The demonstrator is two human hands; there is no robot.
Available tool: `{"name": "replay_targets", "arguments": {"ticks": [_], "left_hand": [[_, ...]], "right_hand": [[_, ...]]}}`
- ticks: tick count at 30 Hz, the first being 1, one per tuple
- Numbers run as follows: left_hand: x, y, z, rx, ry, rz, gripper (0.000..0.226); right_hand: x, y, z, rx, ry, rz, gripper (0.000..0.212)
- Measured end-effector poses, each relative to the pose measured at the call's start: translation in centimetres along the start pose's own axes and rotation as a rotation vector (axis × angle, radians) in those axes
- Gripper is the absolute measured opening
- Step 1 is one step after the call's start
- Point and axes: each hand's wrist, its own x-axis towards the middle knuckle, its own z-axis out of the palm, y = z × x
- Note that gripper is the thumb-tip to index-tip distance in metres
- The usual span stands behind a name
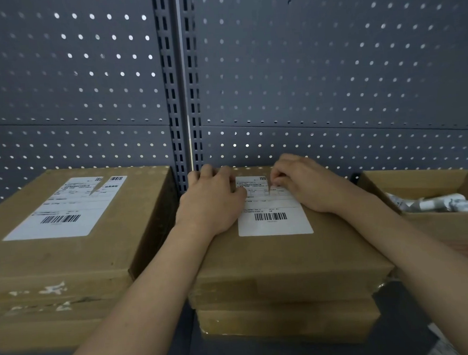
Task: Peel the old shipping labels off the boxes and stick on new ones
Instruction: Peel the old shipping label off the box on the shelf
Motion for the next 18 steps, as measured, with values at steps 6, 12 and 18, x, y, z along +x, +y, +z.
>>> {"name": "replay_targets", "arguments": {"ticks": [6, 12, 18], "left_hand": [[0.1, 0.0, 0.0, 0.0, -0.007, 0.003, 0.04], [0.0, 0.0, 0.0, -0.015, -0.012, 0.004, 0.039], [0.0, -0.1, 0.1, -0.021, -0.003, 0.002, 0.042]], "right_hand": [[-0.8, -0.4, -0.4, 0.006, -0.008, 0.027, 0.015], [-1.4, -0.4, -0.5, 0.083, 0.017, 0.035, 0.007], [-1.3, 0.1, -0.7, 0.199, -0.022, 0.031, 0.026]]}}
